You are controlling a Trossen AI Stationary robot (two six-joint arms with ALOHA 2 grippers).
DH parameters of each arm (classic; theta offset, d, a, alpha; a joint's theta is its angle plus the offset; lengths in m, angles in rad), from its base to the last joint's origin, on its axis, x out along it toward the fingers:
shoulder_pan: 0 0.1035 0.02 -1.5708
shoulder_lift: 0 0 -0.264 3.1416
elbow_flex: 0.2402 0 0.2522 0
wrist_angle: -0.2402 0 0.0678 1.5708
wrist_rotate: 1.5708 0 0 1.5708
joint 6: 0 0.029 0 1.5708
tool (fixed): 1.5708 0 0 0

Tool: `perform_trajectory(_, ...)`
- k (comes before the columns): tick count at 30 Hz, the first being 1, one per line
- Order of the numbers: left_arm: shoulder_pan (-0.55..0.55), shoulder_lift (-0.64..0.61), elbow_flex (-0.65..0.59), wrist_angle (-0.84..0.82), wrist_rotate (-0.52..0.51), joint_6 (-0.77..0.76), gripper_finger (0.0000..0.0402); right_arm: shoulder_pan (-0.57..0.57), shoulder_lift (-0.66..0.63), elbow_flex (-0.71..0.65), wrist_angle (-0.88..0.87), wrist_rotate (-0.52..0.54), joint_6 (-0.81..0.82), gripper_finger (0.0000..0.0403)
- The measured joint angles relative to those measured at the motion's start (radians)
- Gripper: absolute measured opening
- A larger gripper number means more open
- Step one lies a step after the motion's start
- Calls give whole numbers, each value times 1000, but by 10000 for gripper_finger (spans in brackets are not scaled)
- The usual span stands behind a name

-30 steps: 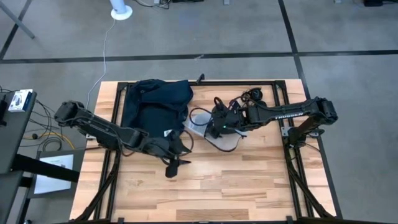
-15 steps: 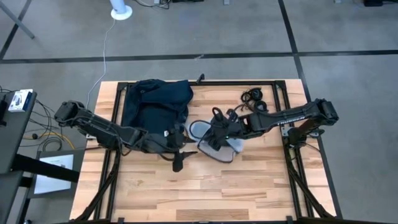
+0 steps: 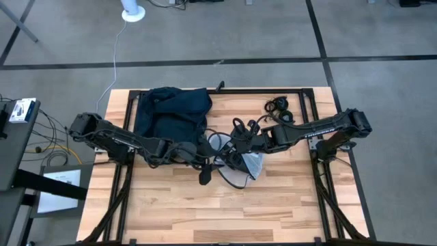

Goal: Unpack backpack
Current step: Remove the black calculator from the white zip lock bag

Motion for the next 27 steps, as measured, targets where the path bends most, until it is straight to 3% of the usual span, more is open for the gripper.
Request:
perform_trajectory(4, 11, 8, 0, 1, -108, 20, 201, 8, 0, 0, -6, 3, -4, 0)
perform_trajectory(14, -35, 5, 42, 2, -213, 223, 201, 10, 0, -30, -8, 3, -1, 0)
perform_trajectory(21, -2, 10, 42, -143, -285, 192, 201, 10, 0, -32, 8, 1, -8, 0)
perform_trajectory(27, 33, 10, 42, -154, -281, 163, 201, 26, 0, -33, 31, 0, -34, 0)
